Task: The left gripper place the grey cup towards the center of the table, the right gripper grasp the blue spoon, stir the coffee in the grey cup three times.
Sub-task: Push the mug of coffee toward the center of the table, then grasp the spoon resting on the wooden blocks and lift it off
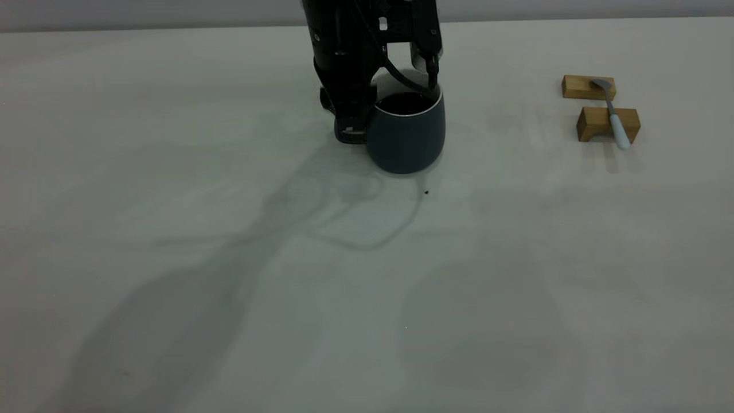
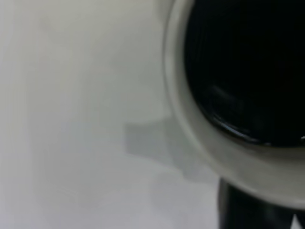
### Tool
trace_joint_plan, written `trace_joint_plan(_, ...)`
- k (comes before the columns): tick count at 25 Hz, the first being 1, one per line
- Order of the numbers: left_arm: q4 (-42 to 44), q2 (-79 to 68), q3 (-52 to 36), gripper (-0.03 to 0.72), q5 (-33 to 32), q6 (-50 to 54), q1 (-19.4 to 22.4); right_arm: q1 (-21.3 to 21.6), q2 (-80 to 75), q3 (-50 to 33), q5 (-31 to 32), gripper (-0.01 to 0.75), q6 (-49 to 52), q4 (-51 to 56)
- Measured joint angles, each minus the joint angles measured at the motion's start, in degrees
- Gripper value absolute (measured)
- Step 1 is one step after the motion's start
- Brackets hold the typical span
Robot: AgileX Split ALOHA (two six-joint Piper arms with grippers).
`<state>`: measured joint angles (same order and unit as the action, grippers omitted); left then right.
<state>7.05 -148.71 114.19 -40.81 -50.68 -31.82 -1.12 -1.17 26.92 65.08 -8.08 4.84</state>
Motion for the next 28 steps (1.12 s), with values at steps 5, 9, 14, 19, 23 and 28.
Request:
trace_joint_plan(5, -0.2, -0.3, 2.9, 0.673, -4.5, 0.1, -0.1, 0.0, 0.0, 0.0, 0.0, 0.240, 0.0, 0.0)
trace_joint_plan(9, -0.4, 0.4, 8.2, 0.656, -12.9, 0.4, -0.1, 0.0, 0.0, 0.0, 0.0, 0.240, 0.0, 0.0)
trace_joint_plan(14, -0.4, 4.5, 15.2, 0.552, -25.2, 5.3, -0.1, 0.0, 0.0, 0.0, 0.0, 0.240, 0.0, 0.0)
trace_joint_plan(19, -0.1, 9.2, 18.7, 0.440, -26.1, 11.1, -0.1, 0.0, 0.0, 0.0, 0.0, 0.240, 0.0, 0.0)
trace_joint_plan(23, 1.8, 12.3, 19.0, 0.371, -26.1, 21.5, -0.1, 0.0, 0.0, 0.0, 0.0, 0.240, 0.0, 0.0)
trace_joint_plan(28, 5.5, 16.9, 18.0, 0.307, -26.1, 36.1, -0.1, 0.0, 0.0, 0.0, 0.0, 0.240, 0.0, 0.0)
